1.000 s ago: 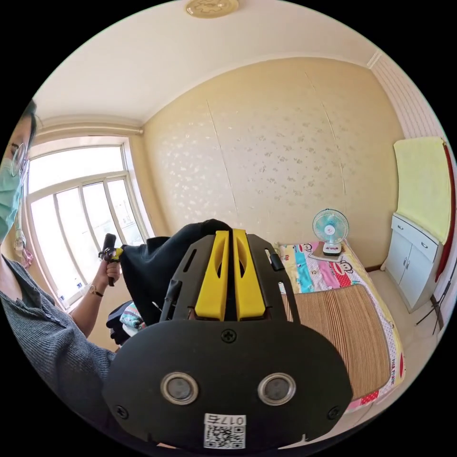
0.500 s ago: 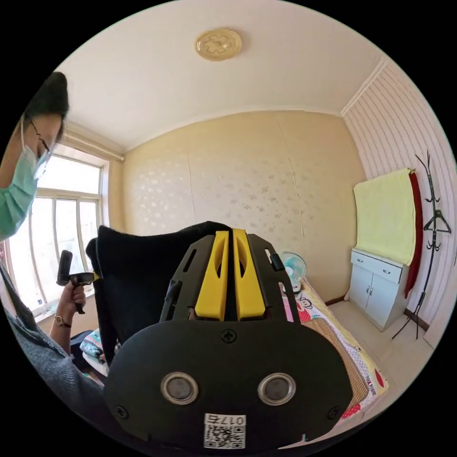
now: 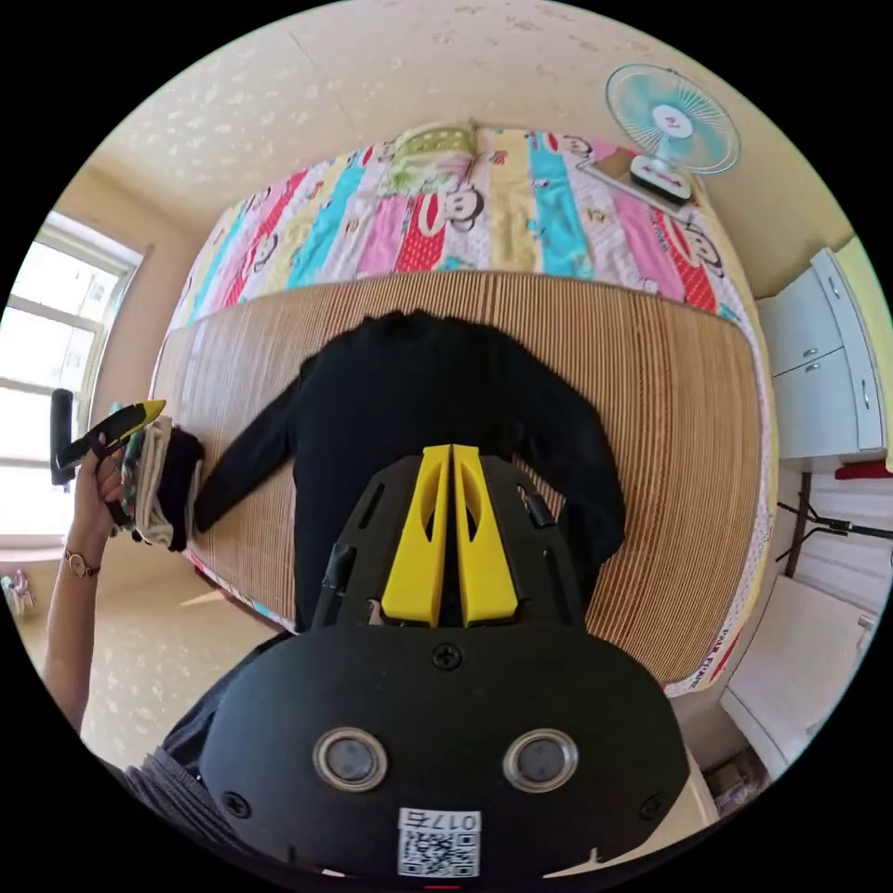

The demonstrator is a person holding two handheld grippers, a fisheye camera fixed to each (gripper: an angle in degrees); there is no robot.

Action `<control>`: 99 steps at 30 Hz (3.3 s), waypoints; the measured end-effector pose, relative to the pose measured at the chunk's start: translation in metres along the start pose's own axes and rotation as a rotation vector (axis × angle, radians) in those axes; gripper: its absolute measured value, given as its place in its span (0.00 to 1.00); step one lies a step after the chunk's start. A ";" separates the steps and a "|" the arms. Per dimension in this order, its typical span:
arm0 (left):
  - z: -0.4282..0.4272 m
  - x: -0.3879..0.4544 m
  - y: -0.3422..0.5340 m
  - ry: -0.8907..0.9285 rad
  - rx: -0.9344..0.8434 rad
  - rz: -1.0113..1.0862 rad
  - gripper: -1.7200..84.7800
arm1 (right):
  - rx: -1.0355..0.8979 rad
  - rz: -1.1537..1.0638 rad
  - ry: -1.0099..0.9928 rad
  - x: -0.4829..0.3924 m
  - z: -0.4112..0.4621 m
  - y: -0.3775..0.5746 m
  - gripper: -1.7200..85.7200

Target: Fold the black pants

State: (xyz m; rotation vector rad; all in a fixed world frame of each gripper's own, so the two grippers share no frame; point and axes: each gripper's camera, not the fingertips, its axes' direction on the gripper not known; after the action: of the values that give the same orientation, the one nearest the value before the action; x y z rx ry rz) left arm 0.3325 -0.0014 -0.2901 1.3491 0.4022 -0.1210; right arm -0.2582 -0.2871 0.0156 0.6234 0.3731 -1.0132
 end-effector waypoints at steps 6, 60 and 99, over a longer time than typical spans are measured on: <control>0.138 -0.023 0.053 -0.105 -0.377 0.043 0.09 | -0.334 -0.096 0.007 0.004 0.120 0.020 0.02; -0.230 -0.490 0.116 0.415 0.477 -0.794 0.04 | -0.402 0.564 -0.383 0.155 0.008 0.254 0.02; 0.083 -0.115 0.111 -0.260 -0.272 0.031 0.10 | 0.710 1.441 -1.455 0.508 0.059 0.241 0.17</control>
State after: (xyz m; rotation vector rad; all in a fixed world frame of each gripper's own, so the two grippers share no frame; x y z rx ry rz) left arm 0.2781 -0.0732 -0.1341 1.0547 0.1703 -0.2063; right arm 0.2012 -0.5729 -0.1500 0.4335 -1.5921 0.0706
